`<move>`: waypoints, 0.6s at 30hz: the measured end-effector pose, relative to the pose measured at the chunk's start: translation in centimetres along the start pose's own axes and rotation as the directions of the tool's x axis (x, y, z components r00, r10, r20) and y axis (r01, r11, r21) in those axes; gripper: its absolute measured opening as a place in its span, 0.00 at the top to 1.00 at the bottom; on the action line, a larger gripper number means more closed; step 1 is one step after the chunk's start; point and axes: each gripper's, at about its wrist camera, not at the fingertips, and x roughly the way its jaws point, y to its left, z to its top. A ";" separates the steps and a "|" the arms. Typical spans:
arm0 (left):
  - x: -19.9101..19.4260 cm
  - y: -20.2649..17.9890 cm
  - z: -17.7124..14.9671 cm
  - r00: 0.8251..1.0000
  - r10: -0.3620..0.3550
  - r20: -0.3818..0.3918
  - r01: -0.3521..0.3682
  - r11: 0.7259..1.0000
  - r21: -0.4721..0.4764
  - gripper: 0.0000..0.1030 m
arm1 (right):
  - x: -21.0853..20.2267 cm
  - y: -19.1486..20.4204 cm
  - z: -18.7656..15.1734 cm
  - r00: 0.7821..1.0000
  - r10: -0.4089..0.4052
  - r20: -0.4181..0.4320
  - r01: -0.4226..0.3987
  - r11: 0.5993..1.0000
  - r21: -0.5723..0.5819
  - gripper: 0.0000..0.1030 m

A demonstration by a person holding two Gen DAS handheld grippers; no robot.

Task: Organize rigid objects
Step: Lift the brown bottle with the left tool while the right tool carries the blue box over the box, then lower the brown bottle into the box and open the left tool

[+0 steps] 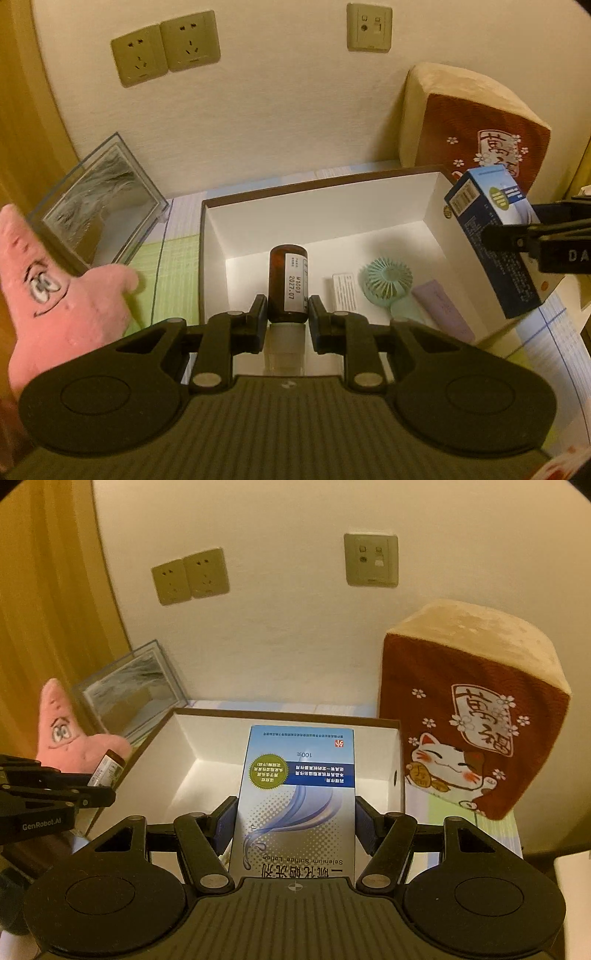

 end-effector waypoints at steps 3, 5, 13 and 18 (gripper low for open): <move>1.9 0.1 1.1 1.000 0.001 -0.026 -0.001 1.000 -0.008 0.79 | 1.7 -0.4 0.5 1.000 -0.011 -0.017 0.011 1.000 0.003 0.38; 3.3 0.1 1.7 0.999 0.004 -0.040 -0.005 1.000 -0.003 0.79 | 3.1 -0.8 0.9 0.999 -0.025 -0.031 0.025 1.000 0.001 0.38; 8.2 0.0 3.0 0.996 0.027 -0.087 -0.024 0.999 0.030 0.79 | 7.7 -2.4 1.6 0.995 -0.060 -0.078 0.061 0.998 0.000 0.38; 10.8 0.1 3.6 0.993 0.037 -0.110 -0.033 0.999 0.040 0.79 | 9.9 -3.1 1.6 0.992 -0.071 -0.107 0.070 0.997 -0.010 0.38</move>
